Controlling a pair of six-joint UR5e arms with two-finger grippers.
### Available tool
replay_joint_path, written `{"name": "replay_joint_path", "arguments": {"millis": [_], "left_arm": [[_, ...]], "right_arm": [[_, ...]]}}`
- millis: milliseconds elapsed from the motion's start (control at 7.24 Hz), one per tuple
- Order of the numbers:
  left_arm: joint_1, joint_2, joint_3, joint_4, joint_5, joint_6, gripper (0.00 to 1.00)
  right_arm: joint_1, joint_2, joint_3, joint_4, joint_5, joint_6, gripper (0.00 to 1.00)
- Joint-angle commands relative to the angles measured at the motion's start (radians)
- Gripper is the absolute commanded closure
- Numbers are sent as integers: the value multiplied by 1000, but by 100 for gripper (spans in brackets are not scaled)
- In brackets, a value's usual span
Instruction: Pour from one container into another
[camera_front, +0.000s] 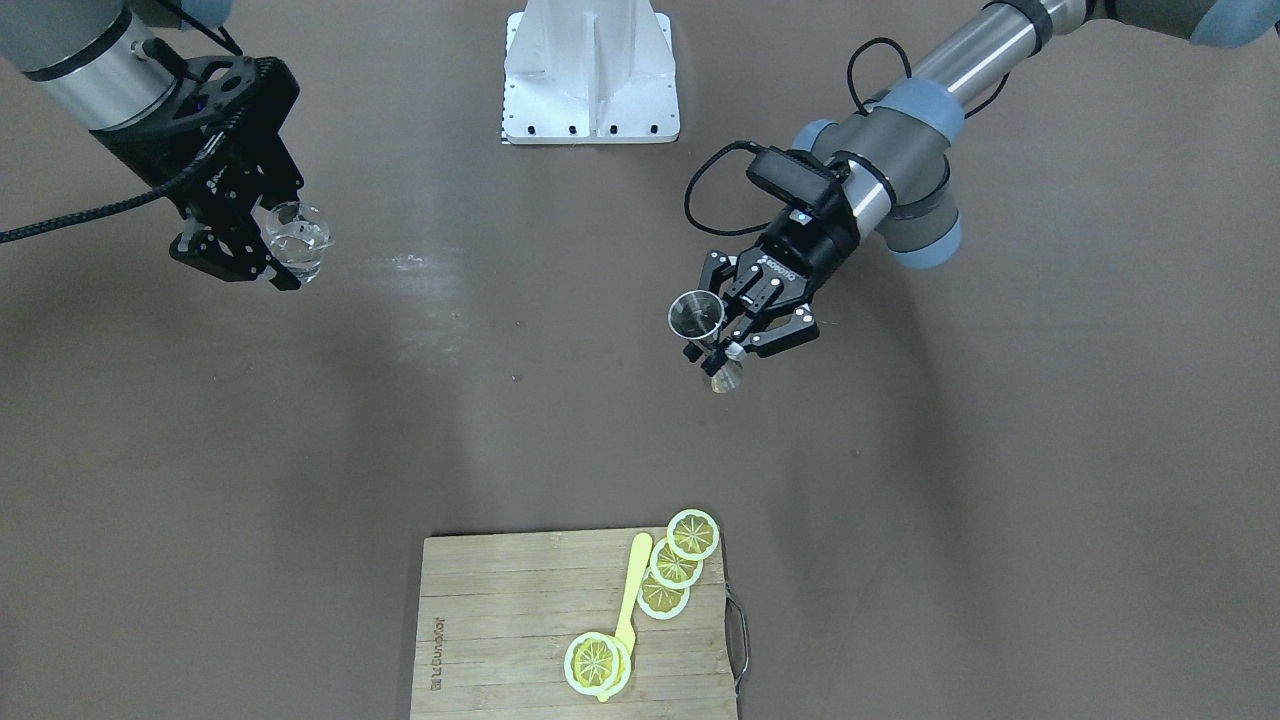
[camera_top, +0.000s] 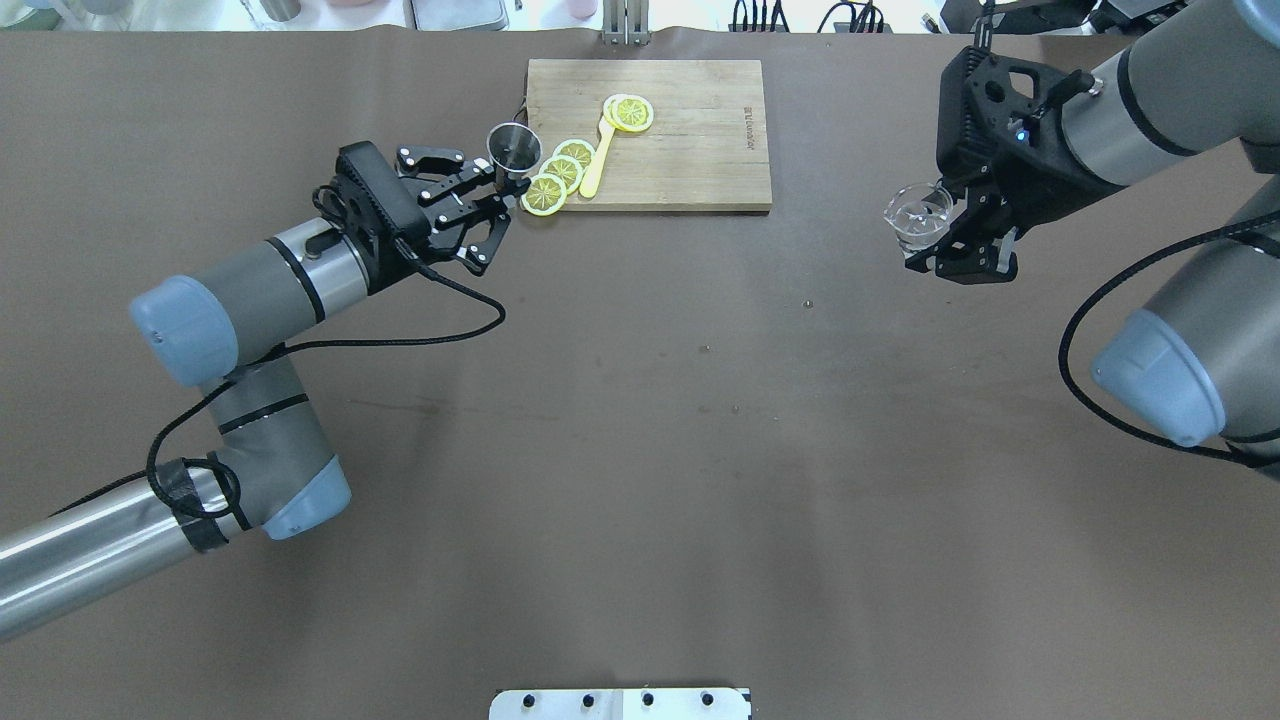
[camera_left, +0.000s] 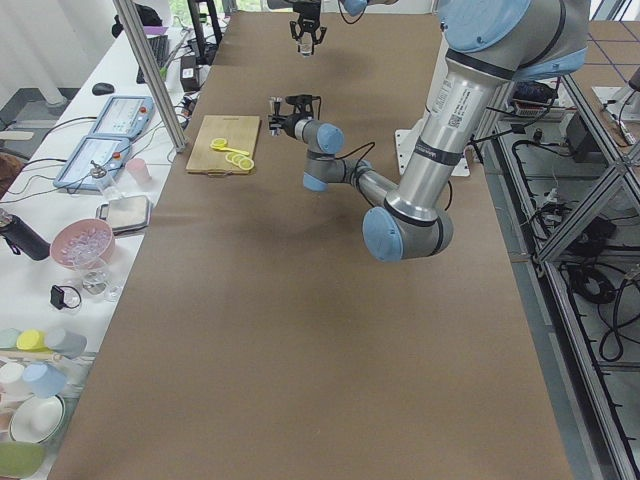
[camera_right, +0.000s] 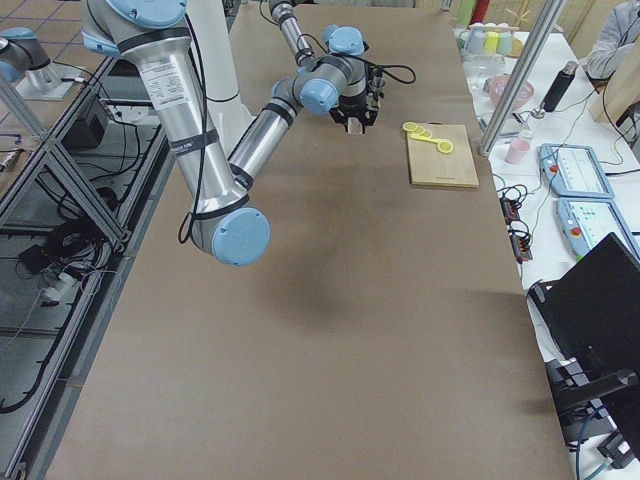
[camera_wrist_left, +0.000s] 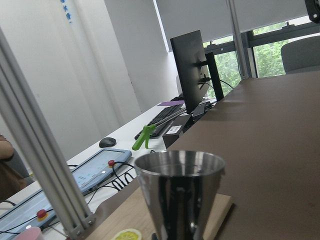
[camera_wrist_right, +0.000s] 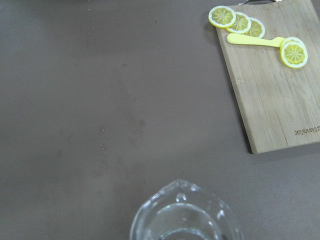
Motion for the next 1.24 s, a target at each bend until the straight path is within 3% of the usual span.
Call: {"name": "replay_joint_path", "arguments": {"millis": [0,691,1106], "left_arm": [[-90,30,28,0,1,-5,100],[-153,87,58,-9,1,-78,100],[-161,75,66,34,77,-100,100]], "right_arm": [[67,-31,-133,210,93,-4,100],[148,-85,-506,770,265,3,100],[152,-130,-602,1005,315,90,100]]}}
